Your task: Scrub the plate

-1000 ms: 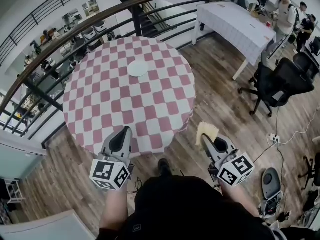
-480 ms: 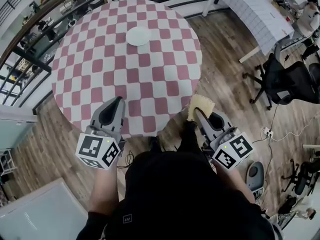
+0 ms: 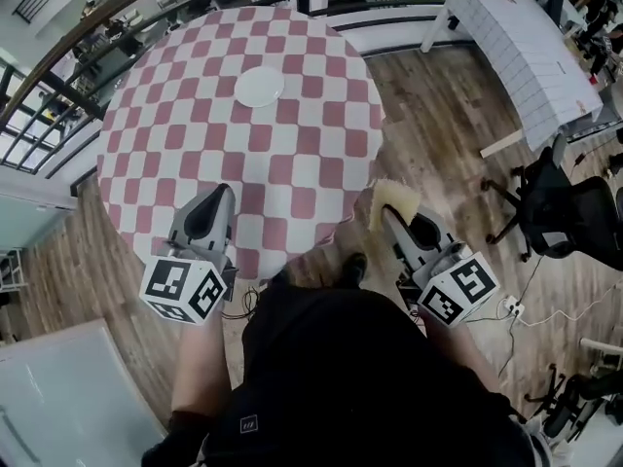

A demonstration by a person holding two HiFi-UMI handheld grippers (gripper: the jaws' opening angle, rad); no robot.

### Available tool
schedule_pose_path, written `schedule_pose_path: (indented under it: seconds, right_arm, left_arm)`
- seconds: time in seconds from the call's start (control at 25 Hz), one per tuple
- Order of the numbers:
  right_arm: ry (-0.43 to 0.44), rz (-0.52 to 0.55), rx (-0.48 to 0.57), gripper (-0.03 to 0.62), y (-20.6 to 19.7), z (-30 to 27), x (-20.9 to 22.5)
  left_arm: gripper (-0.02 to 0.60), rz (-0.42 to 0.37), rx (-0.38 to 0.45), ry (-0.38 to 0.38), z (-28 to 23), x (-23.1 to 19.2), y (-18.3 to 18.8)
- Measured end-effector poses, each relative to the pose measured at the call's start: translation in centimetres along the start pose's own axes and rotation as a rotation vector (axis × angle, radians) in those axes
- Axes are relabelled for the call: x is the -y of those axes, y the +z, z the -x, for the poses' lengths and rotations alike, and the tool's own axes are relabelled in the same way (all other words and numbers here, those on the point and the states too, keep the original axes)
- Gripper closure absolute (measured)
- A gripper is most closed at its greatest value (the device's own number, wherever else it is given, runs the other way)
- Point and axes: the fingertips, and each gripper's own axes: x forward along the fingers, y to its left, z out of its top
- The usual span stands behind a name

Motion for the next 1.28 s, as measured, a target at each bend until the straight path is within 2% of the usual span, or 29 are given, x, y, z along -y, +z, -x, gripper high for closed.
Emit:
schedule_pose_path:
  seconds: [0.12,0.32,0.52,0.68,0.8,1.0,1.28]
  right_arm:
    - [0.016,-0.011,-0.016,0.549,0.7,0.5,3.2]
    - [0.050,-0.021,-0.026,0.549,-1.1,3.8,6.1]
    - [0.078,-0.046,-0.044,0.549,-0.3,0.1,5.5]
    - [0.120,-0.045,-0.086,0.549,-1.4,-1.0,9.7]
    - [0.157,-0.024,-0.124,0.549,-1.1,-4.1,11.0]
    - [0.243,0.045,-0.198,0.549,0.1,-12.1,10.1]
    - [0.403,0.103,-0.308,0.549,-1.4,-22.1,8.2]
  left_arm:
    - [0.575,-0.002,0.010,0.007,-2.2,2.2,1.4]
    - [0.575,0.024,0.027,-0.011,-2.7,8.2,0.1]
    - [0.575,0.025,-0.016,-0.007,-4.4,6.0,0.5]
    - [0.575,0.029,-0.024,0.020,-8.8,7.1,-0.9]
    - [0.575,0.063,-0.008,0.059,-10.9,5.0,-1.1]
    - [0.574,0.119,0.029,0.111,-12.3,-0.4,-1.0]
    - [0.571,0.163,-0.001,0.173,-15.1,-6.3,-3.2]
